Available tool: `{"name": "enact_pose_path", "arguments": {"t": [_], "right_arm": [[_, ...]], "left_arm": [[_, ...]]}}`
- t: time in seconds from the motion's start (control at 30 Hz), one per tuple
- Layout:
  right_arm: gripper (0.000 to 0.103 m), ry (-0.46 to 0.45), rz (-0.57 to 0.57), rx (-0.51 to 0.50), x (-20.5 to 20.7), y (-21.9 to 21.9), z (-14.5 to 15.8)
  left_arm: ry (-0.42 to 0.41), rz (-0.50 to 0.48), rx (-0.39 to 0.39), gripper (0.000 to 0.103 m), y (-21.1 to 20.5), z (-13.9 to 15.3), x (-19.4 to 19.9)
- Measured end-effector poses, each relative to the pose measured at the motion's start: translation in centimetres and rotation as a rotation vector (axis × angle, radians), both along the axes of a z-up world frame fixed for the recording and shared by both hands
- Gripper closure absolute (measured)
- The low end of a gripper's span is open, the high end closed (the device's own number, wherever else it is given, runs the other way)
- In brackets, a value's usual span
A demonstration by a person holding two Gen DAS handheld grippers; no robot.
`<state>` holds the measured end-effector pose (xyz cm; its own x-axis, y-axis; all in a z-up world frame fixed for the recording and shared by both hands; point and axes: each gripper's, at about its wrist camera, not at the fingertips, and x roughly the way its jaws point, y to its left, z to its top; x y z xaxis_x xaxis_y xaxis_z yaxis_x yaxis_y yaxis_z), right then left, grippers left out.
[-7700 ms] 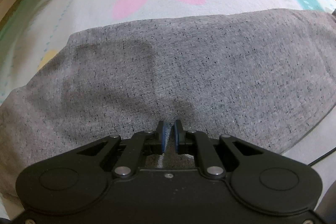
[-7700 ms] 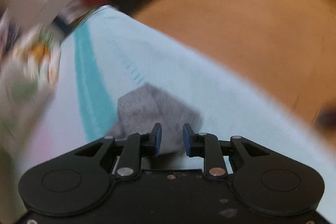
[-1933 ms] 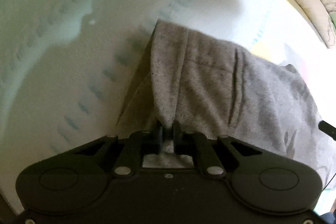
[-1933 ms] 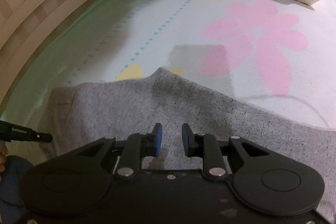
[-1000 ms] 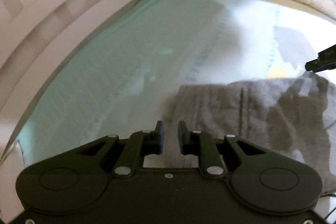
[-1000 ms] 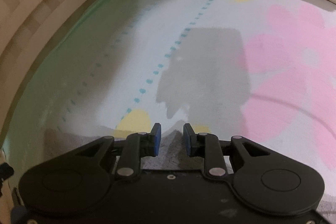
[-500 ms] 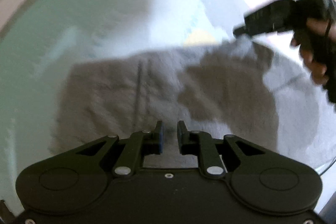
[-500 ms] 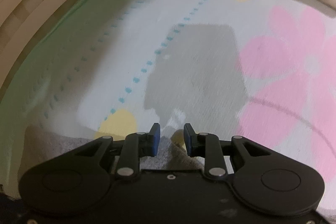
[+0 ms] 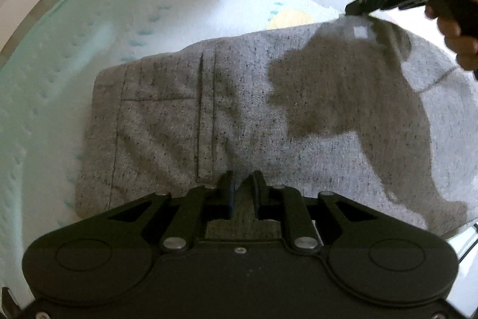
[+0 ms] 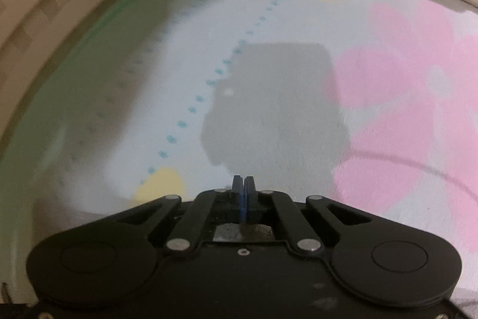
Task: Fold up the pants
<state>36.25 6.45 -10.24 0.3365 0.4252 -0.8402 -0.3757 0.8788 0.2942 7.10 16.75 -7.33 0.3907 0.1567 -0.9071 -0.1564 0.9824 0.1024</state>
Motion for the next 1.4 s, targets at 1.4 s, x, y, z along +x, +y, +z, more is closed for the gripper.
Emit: {"name": "enact_pose_path", "arguments": {"t": [1.4], "right_arm": [[0.074, -0.018, -0.969, -0.103, -25.8, -52.1, 4.4]], "left_arm": [[-0.069, -0.292, 0.055, 0.079, -20.1, 4.7, 2.0]]}}
